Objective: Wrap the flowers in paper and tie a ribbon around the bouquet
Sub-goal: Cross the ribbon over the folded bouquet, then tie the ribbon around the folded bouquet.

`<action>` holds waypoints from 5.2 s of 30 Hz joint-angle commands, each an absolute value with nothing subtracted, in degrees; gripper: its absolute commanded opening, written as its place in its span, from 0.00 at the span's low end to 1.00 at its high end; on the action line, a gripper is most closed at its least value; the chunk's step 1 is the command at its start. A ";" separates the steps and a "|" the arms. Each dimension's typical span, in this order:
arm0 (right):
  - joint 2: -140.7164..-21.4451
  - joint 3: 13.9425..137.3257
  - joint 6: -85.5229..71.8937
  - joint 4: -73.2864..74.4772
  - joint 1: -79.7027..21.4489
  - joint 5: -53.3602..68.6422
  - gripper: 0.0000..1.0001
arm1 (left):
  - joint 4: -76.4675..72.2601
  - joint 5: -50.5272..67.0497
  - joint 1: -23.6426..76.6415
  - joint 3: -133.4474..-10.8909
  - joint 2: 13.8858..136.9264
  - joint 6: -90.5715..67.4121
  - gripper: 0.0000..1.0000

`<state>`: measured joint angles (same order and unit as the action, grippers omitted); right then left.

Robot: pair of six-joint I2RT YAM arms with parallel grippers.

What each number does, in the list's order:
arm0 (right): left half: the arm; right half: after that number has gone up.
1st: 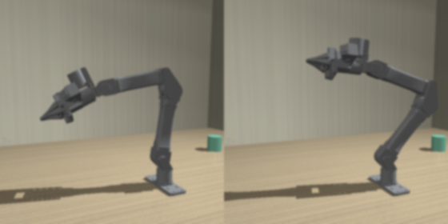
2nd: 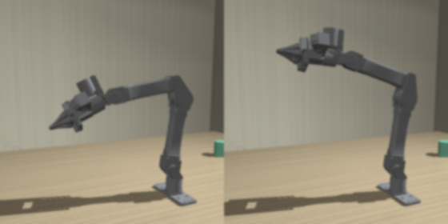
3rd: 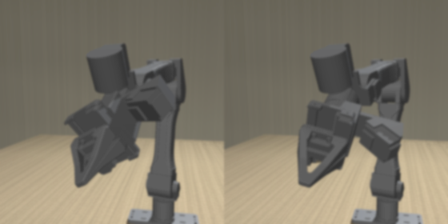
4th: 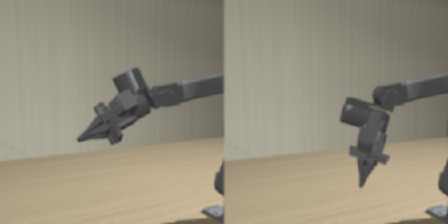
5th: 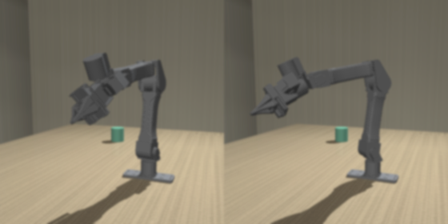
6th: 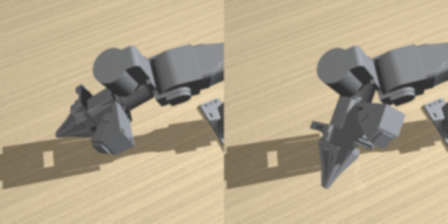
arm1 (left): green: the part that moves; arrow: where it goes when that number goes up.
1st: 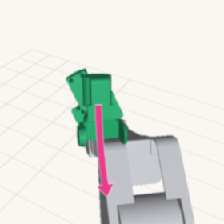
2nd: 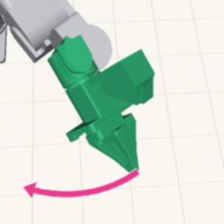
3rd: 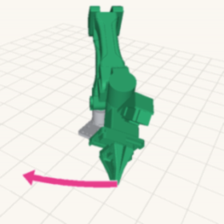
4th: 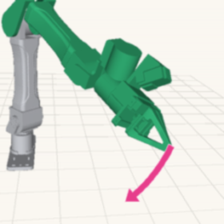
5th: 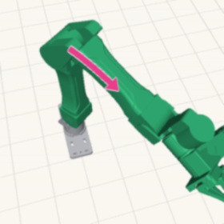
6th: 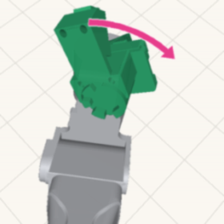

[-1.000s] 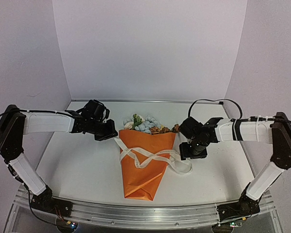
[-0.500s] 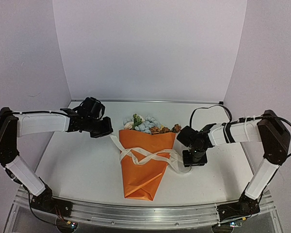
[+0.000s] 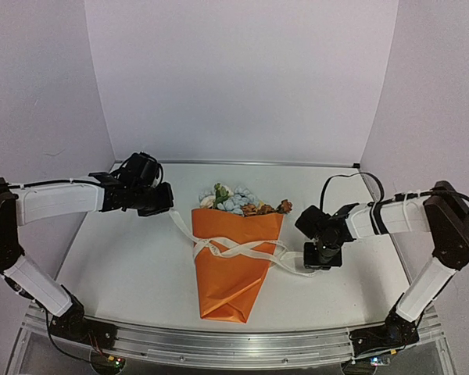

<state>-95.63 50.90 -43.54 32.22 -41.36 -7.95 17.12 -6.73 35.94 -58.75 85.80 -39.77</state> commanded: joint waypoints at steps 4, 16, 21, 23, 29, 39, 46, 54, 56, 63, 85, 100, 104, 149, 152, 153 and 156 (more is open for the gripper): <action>-86.82 51.03 -44.03 38.30 -38.83 -18.95 0.00 | 19.95 -20.33 35.54 -57.08 79.86 -40.20 0.00; -88.01 55.03 -43.25 40.86 -33.58 -18.02 0.00 | 27.34 -31.42 30.07 -48.80 72.07 -50.83 0.00; -88.81 55.56 -43.59 40.93 -31.06 -16.92 0.00 | 25.88 -28.93 25.03 -43.79 69.28 -52.28 0.00; -89.91 56.71 -43.66 40.96 -29.96 -15.86 0.00 | 24.06 -26.25 22.28 -42.06 69.05 -52.16 0.00; -93.05 59.37 -45.32 40.88 -26.48 -12.42 0.00 | 19.45 -19.58 18.23 -39.45 70.60 -50.67 0.00; -92.31 57.95 -46.68 40.95 -18.13 -10.38 0.00 | 14.41 -7.32 1.66 -35.62 73.77 -49.87 0.00; -85.84 52.60 -45.40 41.36 -7.22 -8.83 0.00 | 14.50 -3.33 -11.76 -36.08 76.20 -48.95 0.00; -82.81 51.61 -43.88 43.35 1.91 -6.88 0.00 | 14.18 2.86 -25.40 -37.47 77.62 -47.07 0.00; -82.49 51.76 -43.52 44.01 3.83 -6.82 0.00 | 14.31 3.20 -27.86 -37.73 77.65 -46.86 0.00; -83.06 52.29 -42.79 44.67 5.42 -1.12 0.00 | 10.66 11.63 -28.34 -36.48 78.29 -44.63 0.00; -81.88 54.49 -35.19 46.39 -6.94 3.80 0.57 | 17.96 11.40 -12.39 -41.28 72.81 -36.17 0.63; -77.21 52.07 -28.70 36.16 -21.09 9.72 0.64 | 1.23 19.93 23.25 -41.28 78.18 -55.93 0.58; -77.10 51.94 -30.03 35.10 -24.72 8.27 0.66 | -15.57 13.34 32.48 -35.23 81.16 -74.69 0.62; -79.70 47.94 -11.60 26.14 -44.80 8.43 0.70 | -16.50 7.40 41.83 -46.89 98.89 -82.48 0.00; -81.47 48.12 -10.51 25.06 -46.51 7.70 0.69 | -16.18 7.30 41.84 -47.11 98.57 -81.91 0.00; -82.22 48.12 -10.19 24.53 -47.06 7.18 0.69 | -16.16 7.32 41.84 -47.12 98.50 -81.80 0.00; -84.85 48.90 -8.87 23.78 -48.93 4.61 0.67 | -16.09 7.59 41.84 -47.26 98.46 -81.47 0.00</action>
